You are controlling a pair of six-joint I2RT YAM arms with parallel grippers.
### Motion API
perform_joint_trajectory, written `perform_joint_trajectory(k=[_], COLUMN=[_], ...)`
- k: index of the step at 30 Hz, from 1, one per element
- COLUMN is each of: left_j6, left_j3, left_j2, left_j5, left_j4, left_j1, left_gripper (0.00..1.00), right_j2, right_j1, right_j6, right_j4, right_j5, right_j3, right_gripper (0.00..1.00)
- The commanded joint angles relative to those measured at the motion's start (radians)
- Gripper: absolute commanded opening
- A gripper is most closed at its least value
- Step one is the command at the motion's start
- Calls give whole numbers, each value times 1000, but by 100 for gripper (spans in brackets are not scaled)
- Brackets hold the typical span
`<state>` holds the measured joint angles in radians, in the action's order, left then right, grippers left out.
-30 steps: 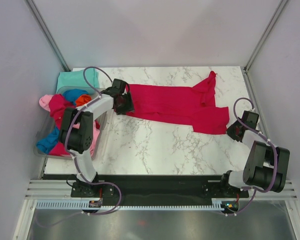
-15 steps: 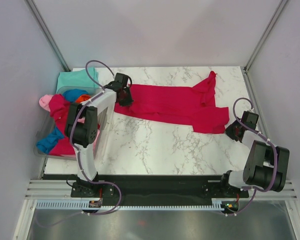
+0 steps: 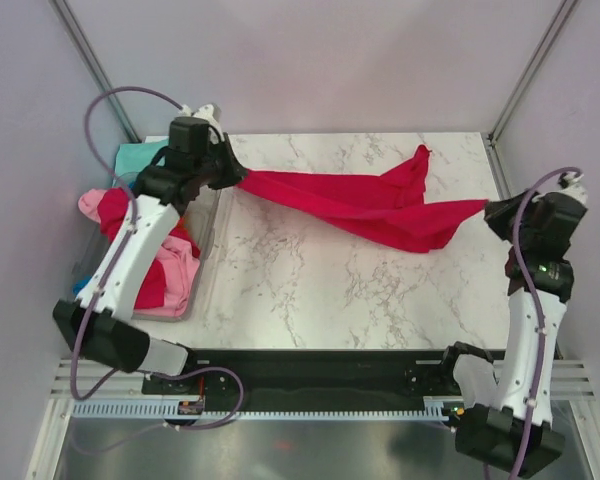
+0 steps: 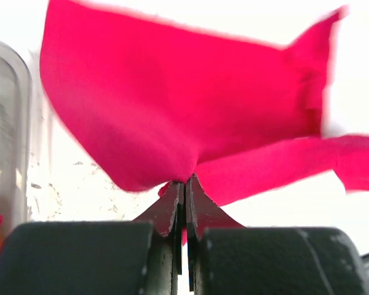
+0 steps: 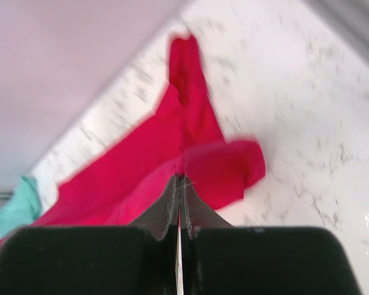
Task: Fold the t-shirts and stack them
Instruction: Flatten the tshirt out
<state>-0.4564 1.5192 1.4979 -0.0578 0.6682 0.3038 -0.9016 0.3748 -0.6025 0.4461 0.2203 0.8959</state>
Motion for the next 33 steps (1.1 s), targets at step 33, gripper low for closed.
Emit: perform_joint_trajectory(k=[33], left_j6=[44], left_j3=[159], left_j2=[-644], left_j5=[-368], left_j4=[-13], left_j1=[-2], left_gripper=[2], right_j2=[119], right_j1=[-484], right_j6=[345], right_j4=[456], right_j5=[-813], right_j3=[1199], right_gripper=[0])
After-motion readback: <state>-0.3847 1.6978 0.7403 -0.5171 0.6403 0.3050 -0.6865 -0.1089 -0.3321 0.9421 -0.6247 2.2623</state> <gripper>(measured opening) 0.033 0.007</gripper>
